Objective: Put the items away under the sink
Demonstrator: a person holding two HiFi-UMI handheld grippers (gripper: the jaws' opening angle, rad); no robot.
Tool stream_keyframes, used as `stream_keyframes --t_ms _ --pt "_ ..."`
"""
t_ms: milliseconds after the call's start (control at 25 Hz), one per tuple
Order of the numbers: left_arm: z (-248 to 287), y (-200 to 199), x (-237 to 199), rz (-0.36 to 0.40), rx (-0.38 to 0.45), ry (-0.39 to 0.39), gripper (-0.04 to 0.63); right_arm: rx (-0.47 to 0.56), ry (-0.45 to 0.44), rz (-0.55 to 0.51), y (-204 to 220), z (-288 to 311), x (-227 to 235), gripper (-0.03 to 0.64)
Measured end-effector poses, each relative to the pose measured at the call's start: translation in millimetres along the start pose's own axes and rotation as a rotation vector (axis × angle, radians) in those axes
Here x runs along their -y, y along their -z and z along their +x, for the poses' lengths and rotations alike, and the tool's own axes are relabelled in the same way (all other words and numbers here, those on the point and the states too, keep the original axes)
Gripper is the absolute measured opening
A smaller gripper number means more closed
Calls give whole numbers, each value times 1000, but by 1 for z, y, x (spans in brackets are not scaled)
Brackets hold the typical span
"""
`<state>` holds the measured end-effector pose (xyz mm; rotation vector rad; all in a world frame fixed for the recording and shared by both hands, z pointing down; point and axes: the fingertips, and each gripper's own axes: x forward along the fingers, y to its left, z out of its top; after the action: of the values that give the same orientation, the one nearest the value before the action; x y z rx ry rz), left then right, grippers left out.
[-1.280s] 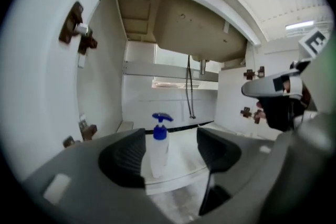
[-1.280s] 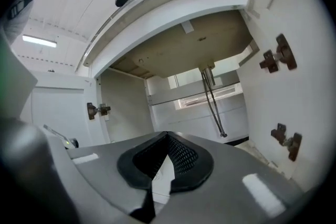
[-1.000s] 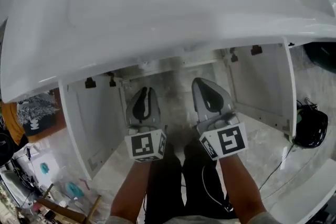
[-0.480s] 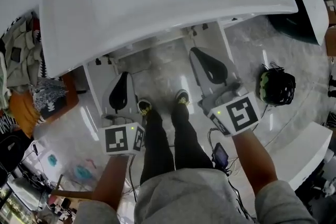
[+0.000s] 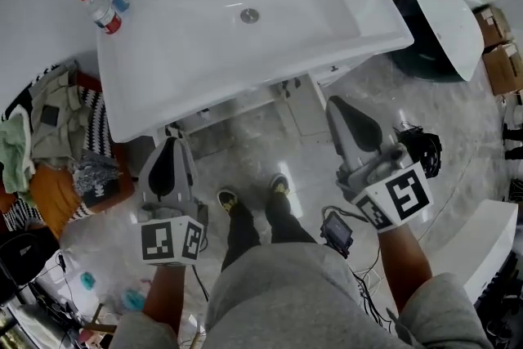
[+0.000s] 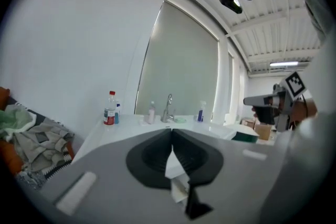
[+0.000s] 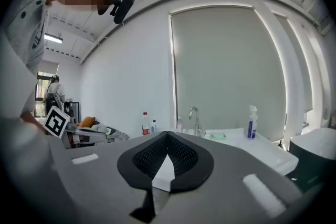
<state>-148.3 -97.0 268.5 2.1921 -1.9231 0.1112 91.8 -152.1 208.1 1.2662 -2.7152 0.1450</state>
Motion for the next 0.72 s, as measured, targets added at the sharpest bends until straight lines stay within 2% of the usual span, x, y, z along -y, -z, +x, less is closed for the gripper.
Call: stream_keyframes --t_ms 160,320,480,720 --pt "-17 -40 9 25 39 -11 12 34 43 -12 -38 -40 14 -2" --pt "-28 -68 17 46 86 -35 14 33 66 18 -48 -65 25 -2" --pt "-34 -84 27 79 103 -62 12 59 79 39 -53 -73 29 -1" --pt "-38 -87 38 60 98 -60 12 84 64 45 -56 -73 28 0"
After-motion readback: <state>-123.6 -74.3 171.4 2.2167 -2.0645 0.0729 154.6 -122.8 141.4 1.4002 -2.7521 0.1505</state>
